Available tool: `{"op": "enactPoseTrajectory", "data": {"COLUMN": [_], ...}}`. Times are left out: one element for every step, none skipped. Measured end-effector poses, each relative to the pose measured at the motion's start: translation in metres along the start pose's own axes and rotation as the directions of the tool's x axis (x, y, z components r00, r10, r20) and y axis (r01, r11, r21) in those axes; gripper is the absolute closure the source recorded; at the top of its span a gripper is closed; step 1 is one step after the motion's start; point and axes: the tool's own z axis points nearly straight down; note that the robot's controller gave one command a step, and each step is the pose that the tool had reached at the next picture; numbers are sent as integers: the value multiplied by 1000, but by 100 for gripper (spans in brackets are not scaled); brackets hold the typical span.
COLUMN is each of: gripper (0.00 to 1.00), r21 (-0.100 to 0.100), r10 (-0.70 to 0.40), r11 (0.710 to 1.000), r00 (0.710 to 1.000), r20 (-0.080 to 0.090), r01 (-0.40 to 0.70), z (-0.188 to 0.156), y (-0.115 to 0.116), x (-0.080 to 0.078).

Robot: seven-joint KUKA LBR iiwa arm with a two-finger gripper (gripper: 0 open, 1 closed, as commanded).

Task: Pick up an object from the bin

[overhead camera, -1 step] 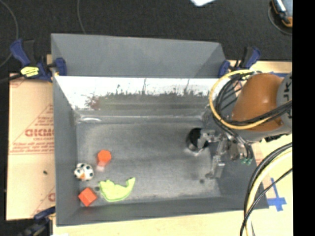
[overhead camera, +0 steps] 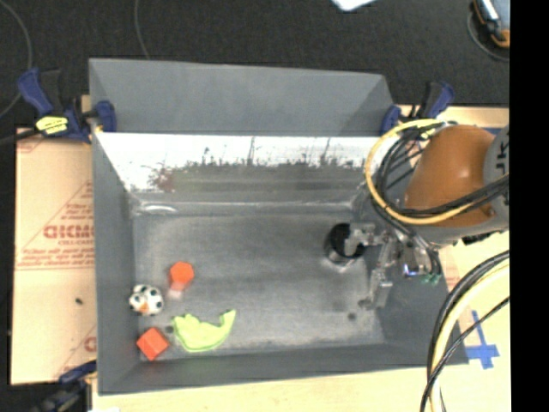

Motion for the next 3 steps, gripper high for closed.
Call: {"op": "enactPoseTrajectory", "data": {"gripper": [0,0,0], "r21": [-1,1,-1], "r10": [243,147,320], "r11": [970,989,947], "r00": [970,989,947], "r20": [3,9,11], "r01": [-243,-147,-320], "z": [59,12,32], "y": [-27,-18,-33], "x": [-55,-74,-84]}}
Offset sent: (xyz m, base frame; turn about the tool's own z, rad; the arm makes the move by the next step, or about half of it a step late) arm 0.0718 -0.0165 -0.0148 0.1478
